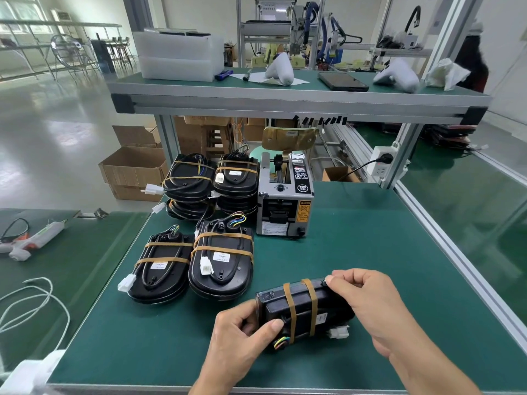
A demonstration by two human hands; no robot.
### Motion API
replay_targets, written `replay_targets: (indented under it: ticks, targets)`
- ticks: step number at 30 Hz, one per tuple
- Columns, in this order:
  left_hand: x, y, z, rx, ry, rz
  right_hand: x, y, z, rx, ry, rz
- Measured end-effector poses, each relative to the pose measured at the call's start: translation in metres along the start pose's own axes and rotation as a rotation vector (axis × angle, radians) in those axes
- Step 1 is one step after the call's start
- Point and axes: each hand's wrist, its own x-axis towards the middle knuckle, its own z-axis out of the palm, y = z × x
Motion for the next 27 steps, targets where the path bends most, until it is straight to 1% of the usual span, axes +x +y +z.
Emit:
replay_targets:
  ticks: [8,11,27]
  targets:
    - [0.0007,-0.0084,-0.0004,0.007,-0.005,-0.023,-0.0022,0.0025,0.0066,-0.149,0.063,-0.060]
    - [0.0013,-0.0084,0.0006,-0.031,-0.015,-0.035,-0.0035,0.0019,0.0069,-0.199,0.080,-0.092]
    - [0.0008,-0.0048,-0.0001,0.011,0.021,-0.019,-0.0001,0.0039,0.0072,-0.241,0.112,-0.102]
